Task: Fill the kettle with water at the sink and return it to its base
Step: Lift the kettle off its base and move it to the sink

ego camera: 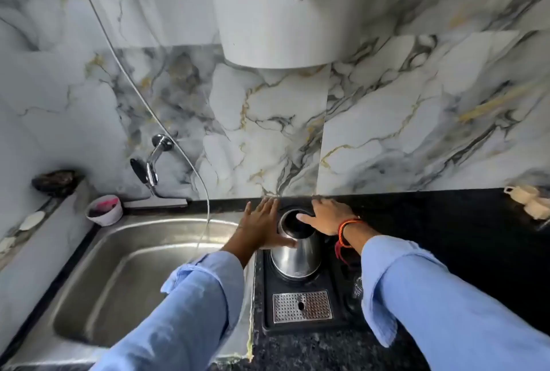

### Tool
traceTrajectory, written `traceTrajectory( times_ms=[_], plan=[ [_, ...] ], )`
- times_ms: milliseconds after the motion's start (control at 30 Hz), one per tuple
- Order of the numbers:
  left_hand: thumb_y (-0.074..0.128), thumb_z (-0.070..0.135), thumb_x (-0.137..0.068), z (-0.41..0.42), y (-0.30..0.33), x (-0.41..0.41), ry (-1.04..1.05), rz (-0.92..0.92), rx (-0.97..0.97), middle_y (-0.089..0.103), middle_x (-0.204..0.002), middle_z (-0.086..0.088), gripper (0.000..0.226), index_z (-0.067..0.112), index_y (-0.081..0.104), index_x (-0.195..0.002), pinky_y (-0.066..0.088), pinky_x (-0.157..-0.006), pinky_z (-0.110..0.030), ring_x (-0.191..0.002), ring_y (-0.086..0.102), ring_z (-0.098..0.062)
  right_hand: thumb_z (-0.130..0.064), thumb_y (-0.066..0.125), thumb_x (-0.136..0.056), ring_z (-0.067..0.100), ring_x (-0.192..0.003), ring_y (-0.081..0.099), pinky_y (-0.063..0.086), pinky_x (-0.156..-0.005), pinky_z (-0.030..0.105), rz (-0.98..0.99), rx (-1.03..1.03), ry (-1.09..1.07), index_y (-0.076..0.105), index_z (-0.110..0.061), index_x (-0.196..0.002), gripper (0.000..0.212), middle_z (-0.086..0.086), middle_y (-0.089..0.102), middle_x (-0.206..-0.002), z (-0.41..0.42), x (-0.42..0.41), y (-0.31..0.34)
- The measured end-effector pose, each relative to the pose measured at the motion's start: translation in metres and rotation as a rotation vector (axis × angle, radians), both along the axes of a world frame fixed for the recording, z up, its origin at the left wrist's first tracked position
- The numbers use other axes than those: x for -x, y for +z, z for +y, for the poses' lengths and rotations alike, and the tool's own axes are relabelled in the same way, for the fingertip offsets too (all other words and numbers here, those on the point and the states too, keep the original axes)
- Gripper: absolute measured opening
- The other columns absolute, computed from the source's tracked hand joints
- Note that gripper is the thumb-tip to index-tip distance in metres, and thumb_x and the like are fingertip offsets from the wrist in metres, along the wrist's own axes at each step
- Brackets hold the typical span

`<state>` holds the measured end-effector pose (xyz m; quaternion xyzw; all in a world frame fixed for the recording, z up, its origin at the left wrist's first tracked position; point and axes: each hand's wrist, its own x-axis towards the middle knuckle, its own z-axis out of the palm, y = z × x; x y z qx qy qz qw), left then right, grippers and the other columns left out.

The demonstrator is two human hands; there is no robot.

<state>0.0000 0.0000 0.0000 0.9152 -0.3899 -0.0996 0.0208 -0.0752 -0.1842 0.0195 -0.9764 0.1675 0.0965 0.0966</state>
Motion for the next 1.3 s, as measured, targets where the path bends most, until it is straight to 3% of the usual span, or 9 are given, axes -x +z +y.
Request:
traceTrajectory(
  times_ms=[167,267,367,500,767,967,1033,1167,1300],
  plan=[
    [0.059,0.087,-0.07,-0.011,-0.036,0.0,0.079,0.072,0.018,0.002,-0.17,-0.006,0.135,0.007,-0.001,-0.161,0.003,-0.124,-0.052,-0.156,-0.001,-0.02,-0.087,0.025,-0.075,0.033,-0.128,0.046,0.04,-0.101,0.047,0.099,-0.041,-0.001,0.033,-0.014,-0.144,0.101,0.016,0.047,-0.143,-0.012,-0.015,-0.024],
    [0.064,0.086,-0.065,-0.012,-0.048,-0.001,0.089,0.107,0.059,0.014,-0.168,-0.008,0.137,0.008,0.005,-0.16,0.012,-0.124,-0.05,-0.154,0.014,-0.024,-0.093,0.023,-0.067,0.036,-0.124,0.05,0.042,-0.096,0.047,0.105,-0.095,-0.009,0.032,-0.017,-0.143,0.108,0.018,0.05,-0.139,-0.009,-0.019,-0.03],
    [0.083,0.074,-0.056,-0.017,-0.059,0.001,0.166,0.246,0.178,0.041,-0.154,-0.011,0.13,0.011,0.023,-0.153,0.04,-0.108,-0.041,-0.137,0.046,-0.029,-0.095,0.023,-0.067,0.039,-0.117,0.054,0.044,-0.09,0.047,0.071,-0.116,-0.026,0.033,-0.018,-0.142,0.108,0.02,0.055,-0.133,-0.006,-0.025,-0.038],
    [0.094,0.06,-0.047,-0.024,-0.066,0.001,0.255,0.298,0.299,0.059,-0.13,-0.008,0.107,0.015,0.044,-0.13,0.052,-0.09,-0.038,-0.115,0.059,-0.029,-0.096,0.026,-0.064,0.04,-0.107,0.059,0.048,-0.085,0.046,-0.012,-0.176,-0.061,0.045,-0.018,-0.13,0.104,0.021,0.063,-0.117,-0.006,-0.026,-0.039],
    [0.092,0.062,-0.045,-0.012,-0.048,-0.015,0.242,0.282,0.403,0.066,-0.12,-0.003,0.1,0.019,0.053,-0.126,0.053,-0.086,-0.038,-0.11,0.061,-0.025,-0.098,0.037,-0.058,0.034,-0.09,0.062,0.051,-0.078,0.045,-0.125,-0.273,-0.076,0.049,-0.02,-0.107,0.093,0.013,0.065,-0.101,0.002,-0.037,-0.017],
    [0.082,0.077,-0.045,0.024,-0.006,-0.041,0.239,0.205,0.43,0.062,-0.128,-0.001,0.112,0.024,0.045,-0.136,0.051,-0.086,-0.038,-0.116,0.059,-0.025,-0.085,0.055,-0.057,0.033,-0.086,0.061,0.052,-0.075,0.043,-0.19,-0.237,0.016,0.046,-0.022,-0.096,0.074,0.01,0.064,-0.097,0.027,-0.071,0.023],
    [0.077,0.084,-0.048,0.045,0.005,-0.05,0.237,0.158,0.418,0.06,-0.13,-0.003,0.113,0.023,0.041,-0.137,0.051,-0.084,-0.039,-0.115,0.061,-0.028,-0.079,0.056,-0.057,0.032,-0.081,0.06,0.053,-0.072,0.044,-0.221,-0.215,0.039,0.042,-0.025,-0.087,0.064,0.009,0.063,-0.091,0.047,-0.084,0.035],
    [0.07,0.088,-0.054,0.09,0.02,-0.075,0.21,0.055,0.416,0.05,-0.147,-0.007,0.128,0.015,0.028,-0.151,0.051,-0.095,-0.044,-0.126,0.056,-0.032,-0.074,0.054,-0.059,0.033,-0.076,0.059,0.052,-0.067,0.042,-0.275,-0.187,0.066,0.042,-0.026,-0.084,0.055,0.01,0.063,-0.085,0.09,-0.109,0.05],
    [0.075,0.085,-0.054,0.136,0.025,-0.102,0.192,0.12,0.478,0.052,-0.146,-0.003,0.127,0.022,0.028,-0.154,0.049,-0.1,-0.044,-0.127,0.055,-0.026,-0.071,0.047,-0.068,0.035,-0.074,0.058,0.049,-0.066,0.04,-0.303,-0.196,0.068,0.044,-0.023,-0.08,0.05,0.013,0.063,-0.084,0.132,-0.134,0.052]
  ],
)
